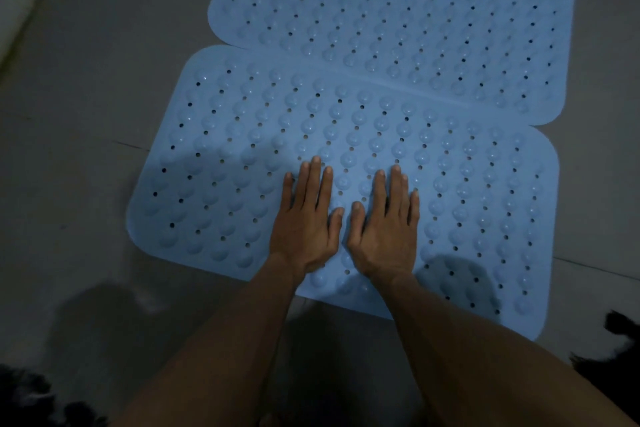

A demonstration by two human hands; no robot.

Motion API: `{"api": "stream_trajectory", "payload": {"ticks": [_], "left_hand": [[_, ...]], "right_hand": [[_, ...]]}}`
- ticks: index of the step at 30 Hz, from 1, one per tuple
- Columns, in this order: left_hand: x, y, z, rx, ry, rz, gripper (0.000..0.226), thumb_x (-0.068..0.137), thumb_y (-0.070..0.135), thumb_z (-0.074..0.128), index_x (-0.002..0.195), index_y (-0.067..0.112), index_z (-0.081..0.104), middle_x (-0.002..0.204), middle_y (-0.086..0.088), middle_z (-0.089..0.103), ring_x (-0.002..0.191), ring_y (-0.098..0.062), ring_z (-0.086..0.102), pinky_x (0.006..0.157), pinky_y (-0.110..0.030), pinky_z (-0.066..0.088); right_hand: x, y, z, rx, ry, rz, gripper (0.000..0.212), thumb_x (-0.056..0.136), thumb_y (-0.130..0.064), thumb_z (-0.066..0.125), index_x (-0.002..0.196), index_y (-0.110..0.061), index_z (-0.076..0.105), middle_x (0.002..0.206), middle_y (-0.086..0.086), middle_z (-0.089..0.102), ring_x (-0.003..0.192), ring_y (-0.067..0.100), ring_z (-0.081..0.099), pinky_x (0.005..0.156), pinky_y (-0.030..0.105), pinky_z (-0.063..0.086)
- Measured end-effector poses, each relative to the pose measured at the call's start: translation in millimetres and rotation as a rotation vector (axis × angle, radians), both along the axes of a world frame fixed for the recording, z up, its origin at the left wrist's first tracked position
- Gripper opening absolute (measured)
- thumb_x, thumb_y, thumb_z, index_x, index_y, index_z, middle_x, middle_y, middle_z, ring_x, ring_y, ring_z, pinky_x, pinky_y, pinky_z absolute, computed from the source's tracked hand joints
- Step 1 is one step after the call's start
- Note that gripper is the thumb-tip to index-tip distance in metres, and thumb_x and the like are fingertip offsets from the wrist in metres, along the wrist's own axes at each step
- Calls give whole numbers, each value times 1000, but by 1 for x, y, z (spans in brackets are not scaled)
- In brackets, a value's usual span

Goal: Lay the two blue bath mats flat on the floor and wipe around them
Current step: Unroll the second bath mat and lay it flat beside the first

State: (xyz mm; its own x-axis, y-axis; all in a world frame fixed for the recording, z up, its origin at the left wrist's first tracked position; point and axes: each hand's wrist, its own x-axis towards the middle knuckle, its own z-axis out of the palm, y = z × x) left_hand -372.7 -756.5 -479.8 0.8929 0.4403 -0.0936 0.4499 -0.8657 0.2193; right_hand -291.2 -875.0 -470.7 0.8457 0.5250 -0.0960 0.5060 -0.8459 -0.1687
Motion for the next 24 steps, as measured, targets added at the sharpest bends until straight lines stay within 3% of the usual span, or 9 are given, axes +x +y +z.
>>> {"api": "stream_trajectory", "payload": {"ticks": [17, 21, 24], "left_hand": [[6, 5, 17, -107, 205, -34, 70, 99, 46, 10, 155, 6, -1, 161, -15, -15, 149, -29, -17, 121, -51, -2], [16, 14, 47, -181, 397, -58, 70, 101, 47, 13, 153, 9, -14, 159, -12, -26, 147, -27, -24, 121, -49, -8], [28, 29, 93, -204, 580, -81, 68, 104, 41, 19, 153, 7, -13, 160, -12, -22, 149, -27, -17, 120, -48, -10]], "right_hand": [[9, 1, 15, -79, 243, 53, 70, 103, -49, 15, 157, -16, -14, 161, 7, -28, 148, 19, -29, 121, 44, -15], [22, 3, 39, -199, 435, 109, 73, 101, -52, 12, 153, -15, -23, 155, 10, -39, 144, 23, -36, 119, 46, -19], [42, 10, 79, -300, 600, 169, 74, 102, -53, 15, 156, -13, -17, 159, 13, -31, 148, 27, -27, 121, 47, -15]]}}
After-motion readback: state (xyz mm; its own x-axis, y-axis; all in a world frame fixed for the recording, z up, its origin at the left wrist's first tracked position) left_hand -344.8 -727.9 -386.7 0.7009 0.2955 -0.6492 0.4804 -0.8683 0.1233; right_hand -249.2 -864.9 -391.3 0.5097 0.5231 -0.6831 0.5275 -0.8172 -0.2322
